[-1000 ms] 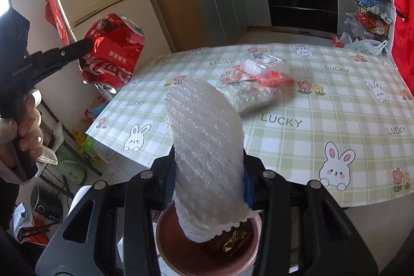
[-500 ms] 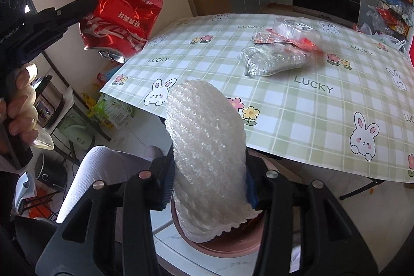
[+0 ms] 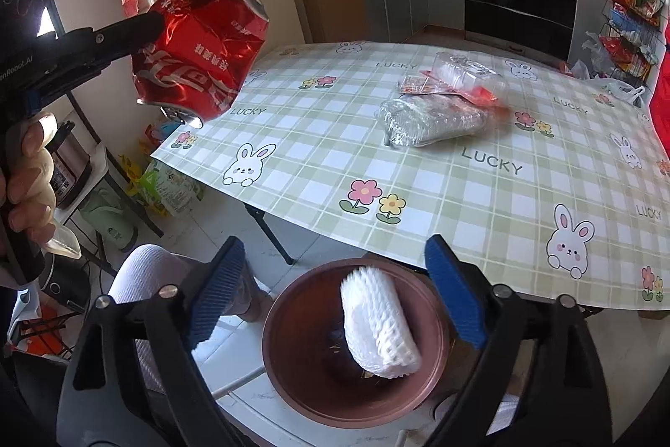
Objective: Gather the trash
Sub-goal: 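Drop the foam net into the bin with the right tool while the left tool drops the can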
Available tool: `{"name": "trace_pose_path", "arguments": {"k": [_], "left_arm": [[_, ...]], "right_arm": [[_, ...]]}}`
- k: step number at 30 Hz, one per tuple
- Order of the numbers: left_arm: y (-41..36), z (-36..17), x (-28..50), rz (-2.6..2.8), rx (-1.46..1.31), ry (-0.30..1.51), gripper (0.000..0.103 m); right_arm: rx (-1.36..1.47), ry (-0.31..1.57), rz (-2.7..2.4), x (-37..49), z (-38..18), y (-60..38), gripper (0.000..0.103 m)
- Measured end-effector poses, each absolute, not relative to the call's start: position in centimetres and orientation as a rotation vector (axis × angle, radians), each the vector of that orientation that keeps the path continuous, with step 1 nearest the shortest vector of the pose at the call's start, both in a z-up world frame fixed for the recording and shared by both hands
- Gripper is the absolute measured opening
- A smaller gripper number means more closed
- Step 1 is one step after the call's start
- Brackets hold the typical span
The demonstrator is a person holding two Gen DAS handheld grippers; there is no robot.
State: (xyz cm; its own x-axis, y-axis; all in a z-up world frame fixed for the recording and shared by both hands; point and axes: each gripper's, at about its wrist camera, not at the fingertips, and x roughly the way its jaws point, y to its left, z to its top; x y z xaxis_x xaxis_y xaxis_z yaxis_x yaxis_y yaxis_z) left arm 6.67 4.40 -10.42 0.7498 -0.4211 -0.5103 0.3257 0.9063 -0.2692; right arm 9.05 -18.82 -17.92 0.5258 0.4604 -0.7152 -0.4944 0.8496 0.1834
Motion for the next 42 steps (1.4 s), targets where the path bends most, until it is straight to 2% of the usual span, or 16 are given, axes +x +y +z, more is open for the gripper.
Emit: {"name": "trace_pose_path", "arguments": {"k": [5, 10, 17, 29, 40, 42], "left_arm": [[4.3, -10.7, 6.5, -0.404, -0.173, 0.607, 0.012], [3.7, -12.0, 5.9, -0.425, -0.207, 0.651, 0.012], [1.2, -13.7, 5.7, -0.493, -0.188, 0.723, 0.012], [-3.9, -15.7, 5.9, -0.622, -0.168, 0.821, 0.012], [-5.5, -15.9, 6.2, -0.646, -0.149, 0.837, 0.013], [-5.7, -15.9, 6.3, -0.646, -0.139, 0.839, 0.023]], "right_arm": [[-0.015, 0.774, 0.482, 9.1, -16.1, -20.5, 0.097], [0.020, 0.652, 0.353, 8.7, -14.0, -22.5, 0.097], [0.033, 0.591, 0.218, 8.7, -12.3, -25.8, 0.097], [0.071, 0.562, 0.130, 8.3, -10.8, -31.4, 0.097], [0.068, 0.569, 0.126, 8.1, -11.0, -31.4, 0.097], [0.069, 0.571, 0.129, 8.1, -11.1, -31.4, 0.097]]}}
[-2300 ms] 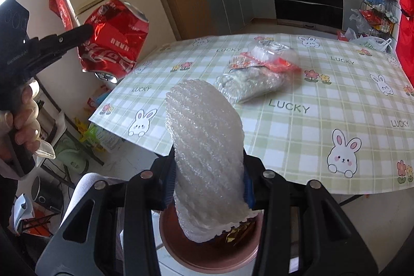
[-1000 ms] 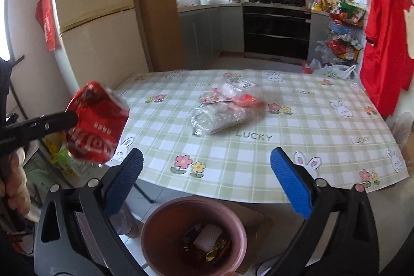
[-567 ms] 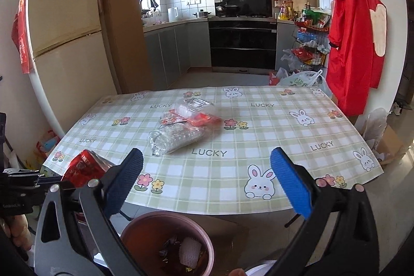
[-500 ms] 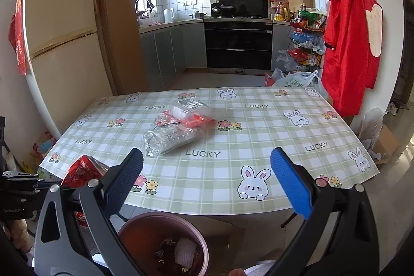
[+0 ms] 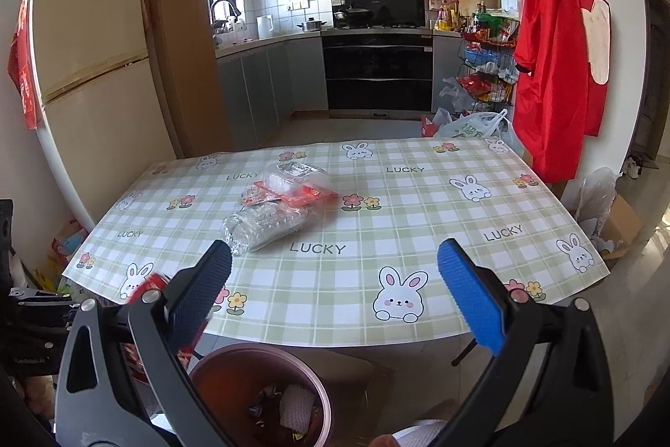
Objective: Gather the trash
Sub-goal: 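Drop the foam net into the bin with the right tool while the left tool drops the can, then move both tools back over the table toward the plastic boxes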
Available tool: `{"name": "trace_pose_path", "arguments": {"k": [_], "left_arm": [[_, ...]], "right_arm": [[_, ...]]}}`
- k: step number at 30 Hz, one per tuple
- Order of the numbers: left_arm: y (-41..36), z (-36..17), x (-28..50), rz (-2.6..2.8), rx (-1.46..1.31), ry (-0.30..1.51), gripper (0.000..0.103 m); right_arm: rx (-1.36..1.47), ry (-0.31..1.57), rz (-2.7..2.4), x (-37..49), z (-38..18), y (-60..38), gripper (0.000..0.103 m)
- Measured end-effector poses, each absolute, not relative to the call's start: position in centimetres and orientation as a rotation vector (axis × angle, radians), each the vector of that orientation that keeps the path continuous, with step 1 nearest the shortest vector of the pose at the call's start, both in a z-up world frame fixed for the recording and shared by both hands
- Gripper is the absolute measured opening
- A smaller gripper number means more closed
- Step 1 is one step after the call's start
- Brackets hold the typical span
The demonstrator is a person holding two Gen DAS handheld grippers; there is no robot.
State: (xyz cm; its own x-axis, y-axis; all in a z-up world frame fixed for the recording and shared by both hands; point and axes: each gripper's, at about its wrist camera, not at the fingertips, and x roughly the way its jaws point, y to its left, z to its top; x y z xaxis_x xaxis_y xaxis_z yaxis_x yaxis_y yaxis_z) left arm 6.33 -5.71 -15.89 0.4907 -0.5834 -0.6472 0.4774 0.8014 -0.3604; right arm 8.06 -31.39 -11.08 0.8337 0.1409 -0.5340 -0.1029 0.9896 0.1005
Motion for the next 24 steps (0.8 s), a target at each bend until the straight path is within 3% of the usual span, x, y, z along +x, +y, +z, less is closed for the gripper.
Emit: {"name": "trace_pose_path", "arguments": {"k": [2, 10, 15, 24], "left_arm": [[-5.8, -15.8, 6.2, -0.644, -0.138, 0.826, 0.065], [-4.0, -16.1, 7.1, -0.513, -0.133, 0.821, 0.091], [-2.4, -16.3, 7.7, -0.411, -0.126, 0.818, 0.096], [0.4, -16.4, 8.8, -0.319, -0.141, 0.803, 0.097]], "right_arm": [[0.072, 0.576, 0.136, 8.1, -11.1, -31.4, 0.097], [0.087, 0.594, 0.141, 8.3, -11.7, -31.0, 0.097], [0.081, 0.594, 0.131, 8.4, -12.0, -30.9, 0.097], [0.052, 0.601, 0.125, 8.8, -12.8, -30.7, 0.097]]}}
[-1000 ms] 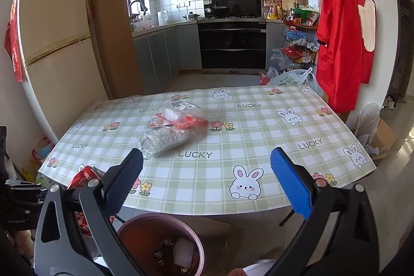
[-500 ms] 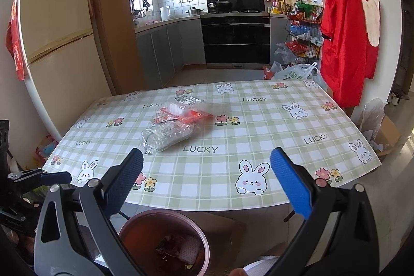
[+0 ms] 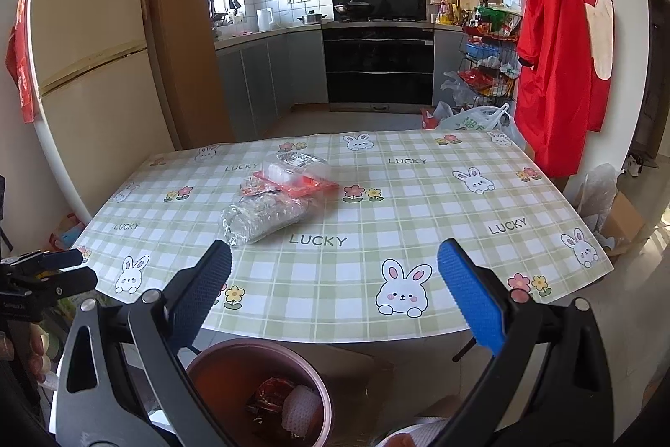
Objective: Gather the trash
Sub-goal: 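Move both tools back over the table toward the plastic boxes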
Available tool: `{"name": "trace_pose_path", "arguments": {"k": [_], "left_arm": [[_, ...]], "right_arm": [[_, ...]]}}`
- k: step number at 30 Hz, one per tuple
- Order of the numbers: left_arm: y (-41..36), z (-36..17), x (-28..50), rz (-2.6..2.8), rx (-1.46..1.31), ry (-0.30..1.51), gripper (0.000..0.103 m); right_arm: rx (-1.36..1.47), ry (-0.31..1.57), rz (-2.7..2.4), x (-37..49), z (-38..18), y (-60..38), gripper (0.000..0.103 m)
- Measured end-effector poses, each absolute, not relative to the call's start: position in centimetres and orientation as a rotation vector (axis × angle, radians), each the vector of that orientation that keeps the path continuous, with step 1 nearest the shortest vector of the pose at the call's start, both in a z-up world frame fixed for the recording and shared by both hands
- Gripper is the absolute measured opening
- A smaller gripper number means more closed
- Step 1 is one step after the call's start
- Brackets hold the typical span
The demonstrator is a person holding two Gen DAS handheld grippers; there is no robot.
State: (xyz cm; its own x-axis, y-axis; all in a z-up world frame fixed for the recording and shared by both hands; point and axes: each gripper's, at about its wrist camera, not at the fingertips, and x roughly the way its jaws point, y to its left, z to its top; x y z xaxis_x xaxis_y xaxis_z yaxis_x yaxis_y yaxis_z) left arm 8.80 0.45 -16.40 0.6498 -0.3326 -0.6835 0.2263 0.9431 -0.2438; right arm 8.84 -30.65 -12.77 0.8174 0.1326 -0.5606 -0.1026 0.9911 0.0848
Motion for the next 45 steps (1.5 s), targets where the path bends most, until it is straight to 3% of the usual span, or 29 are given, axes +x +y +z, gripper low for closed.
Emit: {"name": "trace_pose_path", "arguments": {"k": [20, 35, 45], "left_arm": [[0.6, -17.4, 15.2, -0.285, 0.021, 0.814, 0.097], [0.2, -21.2, 22.9, -0.293, -0.094, 0.846, 0.097], [1.4, -24.4, 27.5, -0.271, -0.113, 0.875, 0.097]], "right_arm": [[0.074, 0.755, 0.173, 15.3, -16.1, -29.8, 0.097], [-0.316, 0.829, 0.314, 30.1, -18.1, -23.0, 0.097], [-0.726, 0.920, 0.424, 41.8, -24.8, -13.6, 0.097]]}}
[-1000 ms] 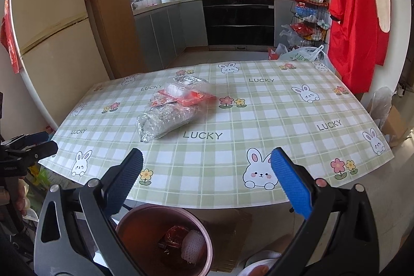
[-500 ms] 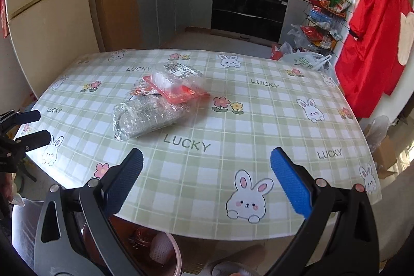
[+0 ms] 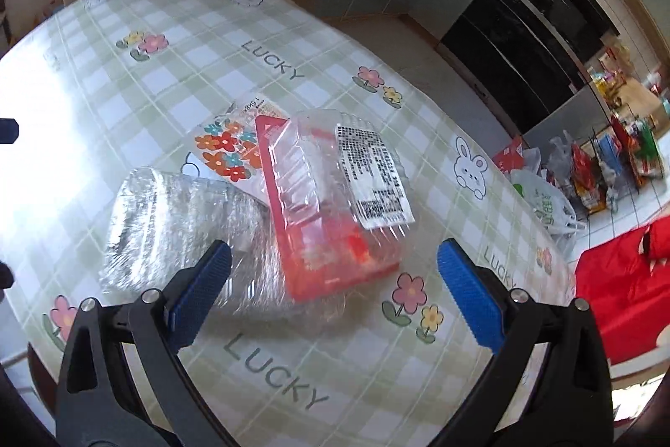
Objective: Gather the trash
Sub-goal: 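Move both tools back over the table toward the plastic boxes, then grasp the red-edged clear plastic box with the right tool and lift it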
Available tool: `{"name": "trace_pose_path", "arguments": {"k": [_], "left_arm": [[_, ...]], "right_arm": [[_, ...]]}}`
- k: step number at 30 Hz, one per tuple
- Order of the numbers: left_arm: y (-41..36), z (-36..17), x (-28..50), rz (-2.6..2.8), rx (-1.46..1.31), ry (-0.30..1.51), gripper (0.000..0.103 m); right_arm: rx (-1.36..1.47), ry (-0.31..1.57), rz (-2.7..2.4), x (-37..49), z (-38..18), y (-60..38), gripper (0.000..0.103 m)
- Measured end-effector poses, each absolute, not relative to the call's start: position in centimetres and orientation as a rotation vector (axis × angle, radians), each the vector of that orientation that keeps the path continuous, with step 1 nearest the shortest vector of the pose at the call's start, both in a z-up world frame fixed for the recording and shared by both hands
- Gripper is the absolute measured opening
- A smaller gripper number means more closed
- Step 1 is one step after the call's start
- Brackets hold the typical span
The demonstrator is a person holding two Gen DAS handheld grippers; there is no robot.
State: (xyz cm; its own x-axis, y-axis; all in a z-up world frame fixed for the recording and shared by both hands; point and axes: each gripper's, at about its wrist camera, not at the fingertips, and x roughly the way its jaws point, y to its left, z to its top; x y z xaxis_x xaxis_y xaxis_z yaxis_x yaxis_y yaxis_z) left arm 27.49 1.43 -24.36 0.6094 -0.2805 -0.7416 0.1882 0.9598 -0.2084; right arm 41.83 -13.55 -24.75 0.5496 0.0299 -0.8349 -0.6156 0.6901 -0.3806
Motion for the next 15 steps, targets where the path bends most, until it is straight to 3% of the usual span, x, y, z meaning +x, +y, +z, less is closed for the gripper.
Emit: {"name": "trace_pose_path", "arguments": {"k": [15], "left_arm": [[2.3, -26.4, 29.7, -0.277, -0.133, 0.894, 0.097]], "right_arm": [[-0.757, 1.038, 0.436, 46.5, -28.1, -12.2, 0.096]]}}
